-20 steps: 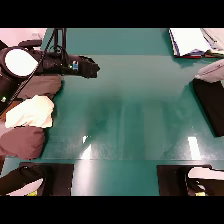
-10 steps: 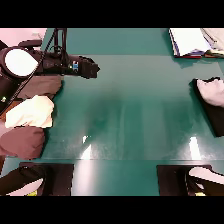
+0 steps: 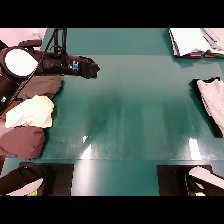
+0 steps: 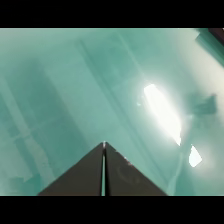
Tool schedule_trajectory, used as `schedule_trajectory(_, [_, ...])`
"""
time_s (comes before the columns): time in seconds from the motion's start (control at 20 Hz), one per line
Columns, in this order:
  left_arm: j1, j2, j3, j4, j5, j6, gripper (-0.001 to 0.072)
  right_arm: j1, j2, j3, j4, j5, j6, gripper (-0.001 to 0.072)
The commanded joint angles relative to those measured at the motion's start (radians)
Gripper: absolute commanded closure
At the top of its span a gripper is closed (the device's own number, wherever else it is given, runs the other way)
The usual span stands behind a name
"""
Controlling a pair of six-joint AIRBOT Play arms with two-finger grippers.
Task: Fold the shirts.
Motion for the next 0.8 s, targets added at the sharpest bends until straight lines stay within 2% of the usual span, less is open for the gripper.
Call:
schedule_trajectory(0.0, [0.000,0.000,0.000,0.006,0.012,0.000,0.0686,0.163,0.057,0.015,0.185,-0.048,0.002,0.0057])
schedule_trajectory(0.1, [0.000,0.000,0.000,0.008,0.002,0.000,0.0686,0.315,0.083,0.015,0.188,-0.074,0.002,0.0065])
schedule_trajectory(0.15, [0.000,0.000,0.000,0.007,0.006,0.000,0.0686,0.388,0.090,0.015,0.184,-0.083,0.002,0.0168])
schedule_trajectory(0.2, [0.000,0.000,0.000,0.006,0.017,0.000,0.0686,0.459,0.095,0.015,0.185,-0.088,0.002,0.0341])
schedule_trajectory(0.25, [0.000,0.000,0.000,0.006,0.025,0.000,0.0686,0.523,0.097,0.015,0.183,-0.090,0.001,0.0468])
schedule_trajectory(0.35, [0.000,0.000,0.000,0.006,0.035,0.000,0.0686,0.626,0.095,0.015,0.183,-0.090,-0.001,0.0673])
schedule_trajectory(0.4, [0.000,0.000,0.000,0.005,0.035,0.000,0.0686,0.664,0.095,0.015,0.183,-0.092,-0.006,0.0697])
schedule_trajectory(0.75, [0.000,0.000,0.000,0.004,0.035,0.000,0.0686,0.740,0.095,0.015,0.183,-0.103,-0.010,0.0697])
